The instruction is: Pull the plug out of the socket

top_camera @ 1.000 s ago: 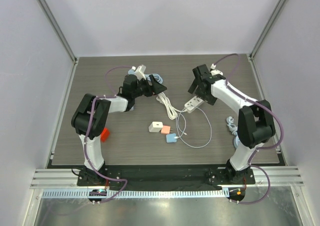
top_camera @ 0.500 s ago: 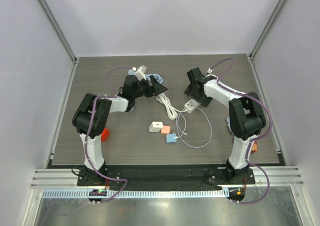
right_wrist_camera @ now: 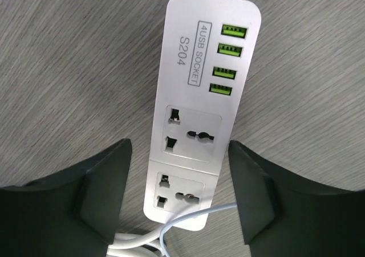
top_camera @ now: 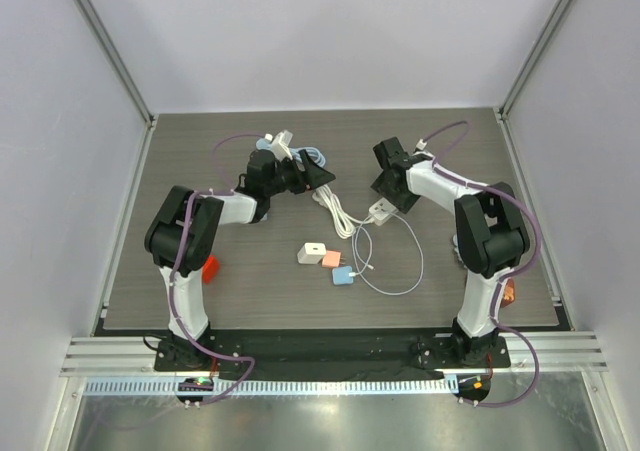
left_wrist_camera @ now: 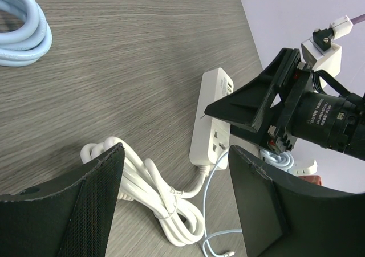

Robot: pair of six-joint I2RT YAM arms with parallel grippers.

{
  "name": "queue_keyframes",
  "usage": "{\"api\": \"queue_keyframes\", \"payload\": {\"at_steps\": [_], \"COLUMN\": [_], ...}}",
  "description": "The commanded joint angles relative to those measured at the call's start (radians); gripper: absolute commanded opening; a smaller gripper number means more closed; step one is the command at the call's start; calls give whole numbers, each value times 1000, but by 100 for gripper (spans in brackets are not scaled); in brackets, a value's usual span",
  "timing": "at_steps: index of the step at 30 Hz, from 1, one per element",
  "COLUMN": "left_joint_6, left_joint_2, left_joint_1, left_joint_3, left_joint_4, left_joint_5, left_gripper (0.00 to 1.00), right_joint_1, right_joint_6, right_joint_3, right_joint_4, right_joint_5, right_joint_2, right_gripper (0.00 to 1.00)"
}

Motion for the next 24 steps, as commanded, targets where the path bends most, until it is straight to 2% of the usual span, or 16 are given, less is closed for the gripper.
{"api": "queue_keyframes", "payload": {"at_steps": [1,3,6,8,9,12,17,24], "left_joint_6": [5,5,7,8,7,7,10,24], "left_joint_2": [8,6,3,3,3,6,-5,11], "left_joint_1": [4,4,6,7,7,9,10,10], "left_joint_3": [19,17,16,14,13,13,-3,-6], "left_joint_4": [50,50,50,50,50,50,53,53], "left_joint_5": [10,10,10,10,8,5,-24,-49], "left_gripper": [74,74,74,74,74,74,74,75], "right_joint_1": [3,3,2,-6,-11,-29,-63,-129], "right_joint_6": [52,60,73,80,83,104,161,224], "right_joint_3": [-1,9,36,43,48,66,140,305], "right_joint_4": [47,50,51,56,56,62,84,113], "right_joint_5": [33,29,28,39,42,49,55,31], "right_joint_2": [13,24,47,53,54,65,114,255], "right_gripper": [69,67,58,47,38,23,17,18]}}
